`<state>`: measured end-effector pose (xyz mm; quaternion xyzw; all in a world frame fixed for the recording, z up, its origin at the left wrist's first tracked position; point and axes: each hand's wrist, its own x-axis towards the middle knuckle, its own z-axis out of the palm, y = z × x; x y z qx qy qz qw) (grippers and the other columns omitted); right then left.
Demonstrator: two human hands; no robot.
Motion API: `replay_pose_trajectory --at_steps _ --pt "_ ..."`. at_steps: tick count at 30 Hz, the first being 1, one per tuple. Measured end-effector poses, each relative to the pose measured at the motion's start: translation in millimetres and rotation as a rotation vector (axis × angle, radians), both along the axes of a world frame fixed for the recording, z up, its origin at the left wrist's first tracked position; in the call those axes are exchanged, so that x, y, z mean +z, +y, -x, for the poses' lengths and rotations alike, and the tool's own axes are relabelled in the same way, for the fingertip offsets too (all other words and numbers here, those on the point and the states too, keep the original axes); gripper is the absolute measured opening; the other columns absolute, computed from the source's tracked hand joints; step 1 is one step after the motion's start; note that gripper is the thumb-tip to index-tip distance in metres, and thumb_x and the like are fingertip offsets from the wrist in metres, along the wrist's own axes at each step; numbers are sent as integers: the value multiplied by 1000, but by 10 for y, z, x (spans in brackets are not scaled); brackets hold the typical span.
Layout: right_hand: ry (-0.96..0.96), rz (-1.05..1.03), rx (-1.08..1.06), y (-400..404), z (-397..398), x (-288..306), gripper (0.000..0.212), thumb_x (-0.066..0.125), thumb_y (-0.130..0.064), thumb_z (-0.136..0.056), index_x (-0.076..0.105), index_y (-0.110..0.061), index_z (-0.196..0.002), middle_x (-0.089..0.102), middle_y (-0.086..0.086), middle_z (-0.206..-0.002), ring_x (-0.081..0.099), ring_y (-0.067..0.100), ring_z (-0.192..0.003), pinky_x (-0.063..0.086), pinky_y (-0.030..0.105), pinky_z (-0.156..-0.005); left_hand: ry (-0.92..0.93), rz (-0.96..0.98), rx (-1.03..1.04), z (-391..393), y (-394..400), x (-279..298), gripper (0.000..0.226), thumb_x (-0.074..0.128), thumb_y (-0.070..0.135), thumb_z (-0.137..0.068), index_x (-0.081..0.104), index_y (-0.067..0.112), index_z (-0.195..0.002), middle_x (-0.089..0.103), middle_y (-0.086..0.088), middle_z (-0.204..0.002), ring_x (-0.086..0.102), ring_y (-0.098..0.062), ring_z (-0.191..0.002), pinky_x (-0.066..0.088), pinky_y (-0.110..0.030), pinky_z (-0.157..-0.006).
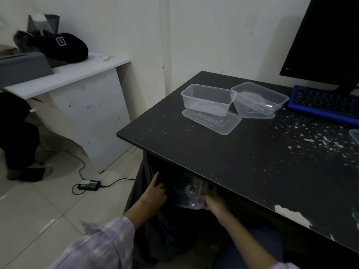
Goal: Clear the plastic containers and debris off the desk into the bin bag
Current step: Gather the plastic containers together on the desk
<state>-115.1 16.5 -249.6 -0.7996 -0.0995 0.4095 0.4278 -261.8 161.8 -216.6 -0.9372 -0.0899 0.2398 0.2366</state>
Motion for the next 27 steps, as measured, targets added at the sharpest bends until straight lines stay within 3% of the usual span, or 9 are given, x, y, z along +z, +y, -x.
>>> replay_pose_trajectory --at_steps 2,5,9,13,18,23,27 --pt "-69 -20 48 196 61 -226 59 67 -23 -78 48 -14 -134 61 13 -125 59 31 -113 49 46 -97 15 23 12 88 35 12 32 48 10 -88 61 8 -117 58 -12 -121 42 -32 -124 -16 -62 -107" --pt "-141 -23 129 349 385 37 68 67 -17 -82 36 -21 -144 58 8 -132 56 27 -120 47 40 -101 22 50 7 194 54 116 30 48 11 -87 62 6 -113 61 -12 -116 47 -32 -120 -10 -60 -113" --pt "-63 54 351 432 600 129 58 49 -22 -96 26 -22 -149 37 6 -150 37 25 -137 33 35 -112 9 67 9 201 -3 261 30 49 18 -88 61 5 -112 63 -14 -111 52 -32 -115 -3 -60 -115" --pt "-95 54 403 448 624 91 52 48 -23 -96 33 -22 -146 38 9 -149 37 26 -136 34 37 -112 16 87 27 208 -36 290 40 48 24 -88 57 5 -121 60 -15 -120 49 -32 -121 -2 -60 -115" --pt "-187 36 411 347 562 265 44 50 -22 -95 46 -22 -139 48 8 -140 47 23 -128 41 31 -104 -47 157 99 202 -21 258 43 41 31 -89 57 9 -122 60 -12 -122 48 -29 -123 -1 -56 -116" --pt "-283 -6 375 93 479 546 36 48 -17 -95 55 -19 -130 55 8 -132 56 20 -118 45 27 -100 -275 234 136 100 -131 412 36 39 27 -90 57 12 -118 58 -10 -122 49 -27 -120 22 -42 -113" --pt "-414 -28 350 -285 480 894 32 47 -16 -95 58 -17 -125 60 7 -123 60 18 -107 49 24 -91 -555 379 123 26 -374 689 27 40 27 -91 60 13 -103 61 -5 -106 57 -25 -104 44 -33 -87"
